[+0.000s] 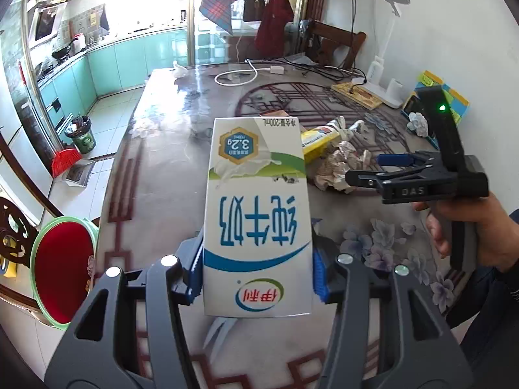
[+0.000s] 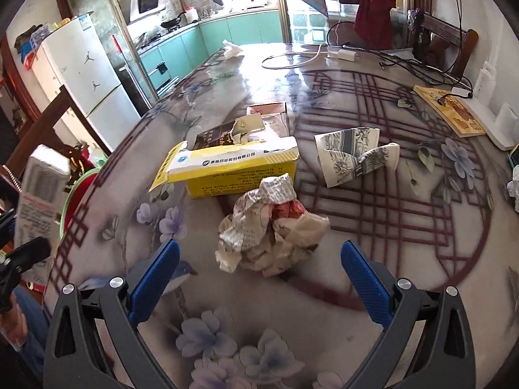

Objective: Collect trash
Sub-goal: 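Grasp the crumpled newspaper-print paper with the right tool while the left tool holds the carton, then carry the milk carton and newspaper paper with both tools over the red bucket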

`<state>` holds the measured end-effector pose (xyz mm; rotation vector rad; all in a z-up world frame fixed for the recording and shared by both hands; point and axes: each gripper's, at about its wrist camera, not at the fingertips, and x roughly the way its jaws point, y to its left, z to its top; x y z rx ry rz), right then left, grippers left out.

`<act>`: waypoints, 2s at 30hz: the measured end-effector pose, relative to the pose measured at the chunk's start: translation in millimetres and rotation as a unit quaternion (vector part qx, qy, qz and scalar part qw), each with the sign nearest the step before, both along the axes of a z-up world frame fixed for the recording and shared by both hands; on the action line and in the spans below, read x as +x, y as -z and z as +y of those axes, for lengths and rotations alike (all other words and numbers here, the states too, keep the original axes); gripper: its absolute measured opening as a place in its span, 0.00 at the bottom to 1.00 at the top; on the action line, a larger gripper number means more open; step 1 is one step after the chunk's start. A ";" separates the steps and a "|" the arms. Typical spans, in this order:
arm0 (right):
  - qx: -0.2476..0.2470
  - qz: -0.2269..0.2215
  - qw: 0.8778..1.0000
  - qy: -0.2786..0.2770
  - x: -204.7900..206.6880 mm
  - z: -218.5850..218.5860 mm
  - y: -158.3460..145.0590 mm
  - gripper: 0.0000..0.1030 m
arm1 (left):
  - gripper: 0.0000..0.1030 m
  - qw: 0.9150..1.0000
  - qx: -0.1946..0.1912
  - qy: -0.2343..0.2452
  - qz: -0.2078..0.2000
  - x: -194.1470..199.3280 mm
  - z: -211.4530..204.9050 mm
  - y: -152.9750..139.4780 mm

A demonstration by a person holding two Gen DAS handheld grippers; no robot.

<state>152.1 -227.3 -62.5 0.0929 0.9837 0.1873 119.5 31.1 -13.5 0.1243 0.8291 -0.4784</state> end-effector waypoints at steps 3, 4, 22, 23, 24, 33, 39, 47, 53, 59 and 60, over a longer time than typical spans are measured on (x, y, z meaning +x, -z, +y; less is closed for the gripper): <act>-0.011 0.007 1.000 0.000 8.9 7.7 8.1 0.94 | 0.49 1.000 -0.013 -0.011 -0.001 4.0 11.6 -3.0; -0.014 0.008 1.000 0.001 11.0 9.6 10.7 0.94 | 0.49 1.000 -0.015 -0.013 -0.003 5.8 11.3 -2.9; -0.075 0.023 0.997 0.022 36.3 16.5 37.0 0.67 | 0.49 0.999 -0.033 -0.038 -0.006 9.0 35.8 -4.8; -0.079 0.022 0.996 0.022 35.8 16.3 36.7 0.63 | 0.49 0.999 -0.032 -0.039 -0.005 9.7 35.6 -4.4; -0.082 0.021 0.996 0.022 35.3 16.1 36.6 0.62 | 0.49 0.999 -0.031 -0.039 -0.005 10.0 35.6 -3.6; -0.091 0.003 0.996 0.015 17.2 17.8 19.9 0.54 | 0.49 0.998 -0.023 -0.052 -0.008 12.3 35.6 -1.6; -0.088 -0.031 0.996 -0.008 -3.9 39.0 -14.4 0.54 | 0.49 0.997 -0.029 -0.075 -0.018 9.6 47.4 -6.5; -0.068 -0.081 0.993 -0.050 -25.9 83.6 -65.0 0.54 | 0.49 0.990 -0.025 -0.129 -0.050 -0.7 76.4 -21.0; -0.050 -0.105 0.989 -0.086 -32.7 131.4 -91.2 0.54 | 0.49 0.985 -0.010 -0.164 -0.058 -2.6 105.3 -26.9; -0.034 -0.112 0.986 -0.121 -26.2 184.9 -100.2 0.54 | 0.49 0.976 -0.007 -0.211 -0.055 -4.2 148.8 -27.1; -0.032 -0.112 0.985 -0.129 -24.4 196.0 -100.6 0.54 | 0.49 0.974 -0.006 -0.219 -0.055 -4.9 157.2 -27.3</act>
